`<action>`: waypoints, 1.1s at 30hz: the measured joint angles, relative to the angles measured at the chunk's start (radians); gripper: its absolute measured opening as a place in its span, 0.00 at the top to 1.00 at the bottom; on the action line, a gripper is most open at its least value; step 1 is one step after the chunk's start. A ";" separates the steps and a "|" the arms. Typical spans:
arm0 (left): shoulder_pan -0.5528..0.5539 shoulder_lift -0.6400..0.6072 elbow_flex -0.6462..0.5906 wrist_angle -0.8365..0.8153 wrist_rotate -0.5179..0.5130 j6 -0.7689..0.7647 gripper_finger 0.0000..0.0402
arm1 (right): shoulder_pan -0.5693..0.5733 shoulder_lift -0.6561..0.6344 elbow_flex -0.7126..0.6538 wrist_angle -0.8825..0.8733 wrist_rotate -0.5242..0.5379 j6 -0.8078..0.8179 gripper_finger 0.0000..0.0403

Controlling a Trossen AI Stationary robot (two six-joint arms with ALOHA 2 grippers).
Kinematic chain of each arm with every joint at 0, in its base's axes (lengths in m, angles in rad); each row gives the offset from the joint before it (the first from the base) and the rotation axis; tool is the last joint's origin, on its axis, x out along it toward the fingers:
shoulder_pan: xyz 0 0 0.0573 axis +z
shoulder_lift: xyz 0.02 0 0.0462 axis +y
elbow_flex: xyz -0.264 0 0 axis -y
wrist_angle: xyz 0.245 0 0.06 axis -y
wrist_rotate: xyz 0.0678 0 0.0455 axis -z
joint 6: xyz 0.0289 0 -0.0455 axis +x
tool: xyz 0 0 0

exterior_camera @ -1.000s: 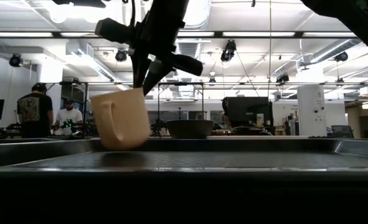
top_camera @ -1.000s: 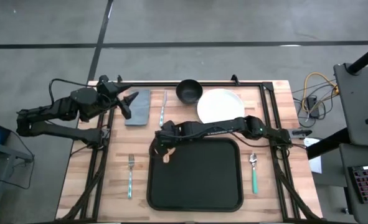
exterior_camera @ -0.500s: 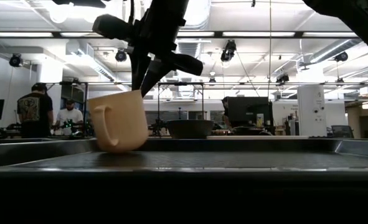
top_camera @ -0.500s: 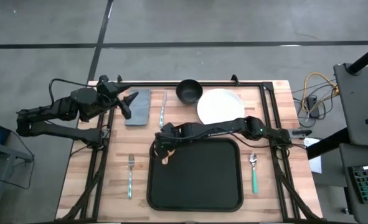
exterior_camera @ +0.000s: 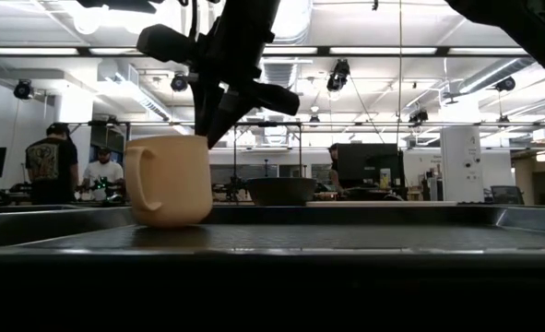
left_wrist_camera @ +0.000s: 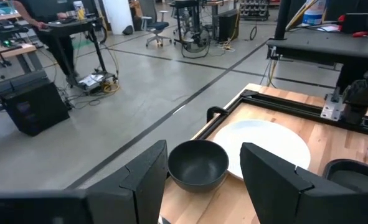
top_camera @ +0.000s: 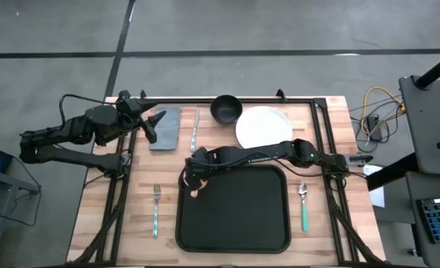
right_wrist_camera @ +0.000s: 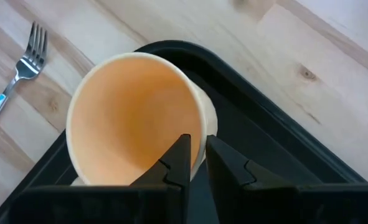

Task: Set up tray
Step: Put the orange mug on the top left of the black serving tray, then put the white plate on the black serving tray to the bottom right side of the orange mug

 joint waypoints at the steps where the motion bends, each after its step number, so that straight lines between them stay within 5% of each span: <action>1: 0.000 0.000 0.000 0.000 0.000 0.000 0.54 | -0.002 0.000 0.000 0.001 0.001 -0.002 0.90; 21: 0.000 0.002 0.000 -0.001 0.028 0.000 0.54 | -0.014 0.000 0.007 -0.009 0.012 0.052 0.68; 31: 0.000 0.003 0.000 -0.001 0.107 -0.003 0.54 | -0.060 -0.081 0.075 -0.511 0.241 0.154 0.65; 33: 0.000 0.009 0.000 -0.001 0.117 -0.008 0.54 | -0.061 -0.127 0.043 -0.494 0.297 0.117 0.65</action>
